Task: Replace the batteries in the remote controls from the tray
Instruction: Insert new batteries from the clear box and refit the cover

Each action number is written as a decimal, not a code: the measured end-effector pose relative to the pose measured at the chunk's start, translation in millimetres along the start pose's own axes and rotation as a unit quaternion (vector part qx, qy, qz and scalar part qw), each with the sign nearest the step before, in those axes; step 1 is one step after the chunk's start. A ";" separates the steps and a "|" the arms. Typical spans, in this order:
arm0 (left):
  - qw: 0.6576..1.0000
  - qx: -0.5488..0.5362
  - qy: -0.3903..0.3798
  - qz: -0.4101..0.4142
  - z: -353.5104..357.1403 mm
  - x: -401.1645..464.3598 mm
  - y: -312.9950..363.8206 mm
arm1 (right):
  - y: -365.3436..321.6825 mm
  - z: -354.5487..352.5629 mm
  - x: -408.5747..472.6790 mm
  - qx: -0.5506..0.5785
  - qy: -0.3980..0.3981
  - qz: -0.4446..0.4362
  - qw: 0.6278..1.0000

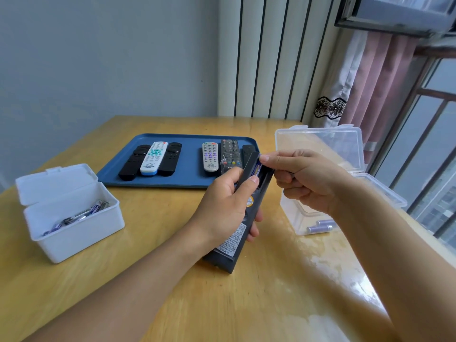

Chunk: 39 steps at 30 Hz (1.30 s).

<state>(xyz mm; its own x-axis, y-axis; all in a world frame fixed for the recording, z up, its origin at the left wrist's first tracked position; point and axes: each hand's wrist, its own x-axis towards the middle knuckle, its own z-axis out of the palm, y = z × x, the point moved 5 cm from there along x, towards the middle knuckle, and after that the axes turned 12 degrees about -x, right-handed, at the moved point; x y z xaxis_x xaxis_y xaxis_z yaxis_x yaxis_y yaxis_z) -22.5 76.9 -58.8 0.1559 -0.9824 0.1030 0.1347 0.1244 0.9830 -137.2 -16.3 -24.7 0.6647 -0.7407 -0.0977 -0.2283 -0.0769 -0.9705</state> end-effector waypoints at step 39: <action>0.987 -0.133 0.094 -0.007 -17.0 10.2 -7.2 | -26.1 33.0 -16.1 -0.464 0.158 -0.351 0.798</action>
<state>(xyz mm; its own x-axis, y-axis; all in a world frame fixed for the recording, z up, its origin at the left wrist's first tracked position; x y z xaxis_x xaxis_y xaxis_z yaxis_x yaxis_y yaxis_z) -5.2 68.4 -67.3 0.3283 -0.9439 0.0355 0.3854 0.1681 0.9073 -118.5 19.7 -5.0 0.6808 -0.4178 0.6016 -0.4044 -0.8992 -0.1669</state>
